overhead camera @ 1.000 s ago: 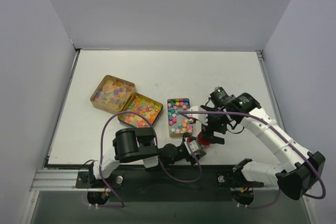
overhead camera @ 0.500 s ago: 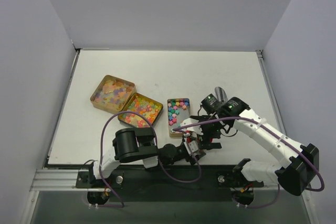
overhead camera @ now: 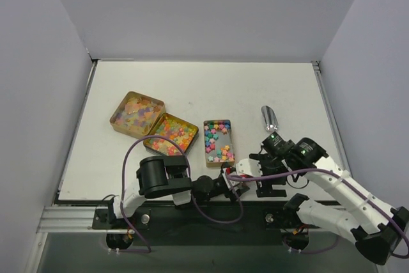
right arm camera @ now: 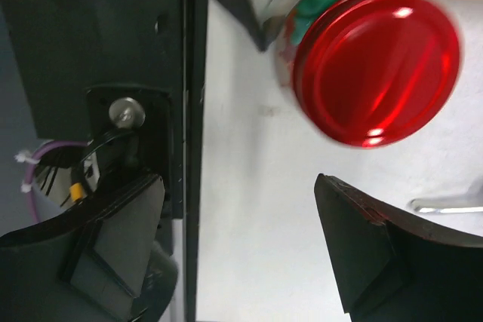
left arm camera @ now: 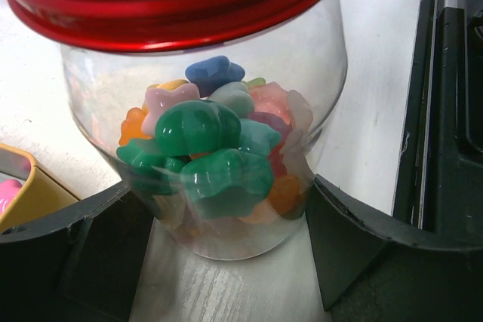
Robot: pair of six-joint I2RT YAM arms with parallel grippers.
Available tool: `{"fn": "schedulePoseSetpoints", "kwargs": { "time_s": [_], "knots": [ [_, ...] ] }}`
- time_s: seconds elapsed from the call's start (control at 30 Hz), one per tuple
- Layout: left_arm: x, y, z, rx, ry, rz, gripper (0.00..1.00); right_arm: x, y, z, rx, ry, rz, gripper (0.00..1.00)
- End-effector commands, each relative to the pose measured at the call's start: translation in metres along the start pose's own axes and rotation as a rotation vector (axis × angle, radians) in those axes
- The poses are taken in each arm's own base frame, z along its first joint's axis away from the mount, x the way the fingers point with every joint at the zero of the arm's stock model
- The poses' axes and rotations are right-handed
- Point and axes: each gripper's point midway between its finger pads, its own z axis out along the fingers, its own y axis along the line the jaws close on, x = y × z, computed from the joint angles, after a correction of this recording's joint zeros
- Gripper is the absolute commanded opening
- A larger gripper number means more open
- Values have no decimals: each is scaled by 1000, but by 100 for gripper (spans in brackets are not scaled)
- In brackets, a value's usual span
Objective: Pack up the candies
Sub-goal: Screw the bottle lid onto the packing bottle.
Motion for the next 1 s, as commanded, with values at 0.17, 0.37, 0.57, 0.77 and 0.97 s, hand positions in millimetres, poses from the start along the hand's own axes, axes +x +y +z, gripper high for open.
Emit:
{"fn": "schedulePoseSetpoints", "kwargs": {
  "time_s": [0.17, 0.37, 0.57, 0.77, 0.97],
  "knots": [
    [-13, 5, -8, 0, -85, -13, 0, 0, -3, -23, 51, 4, 91, 83],
    [-13, 1, -8, 9, -81, 4, 0, -40, -39, -23, 41, -95, -6, 83],
    [-13, -2, -8, 16, -86, 16, 0, -66, -38, -18, -84, -135, -86, 84],
    [-13, -2, -9, 11, -84, 19, 0, -63, -32, -5, -165, -117, -111, 84],
    [-13, 0, -10, 4, -82, 29, 0, -57, -12, 3, -264, -84, -93, 84]
  ]
}}
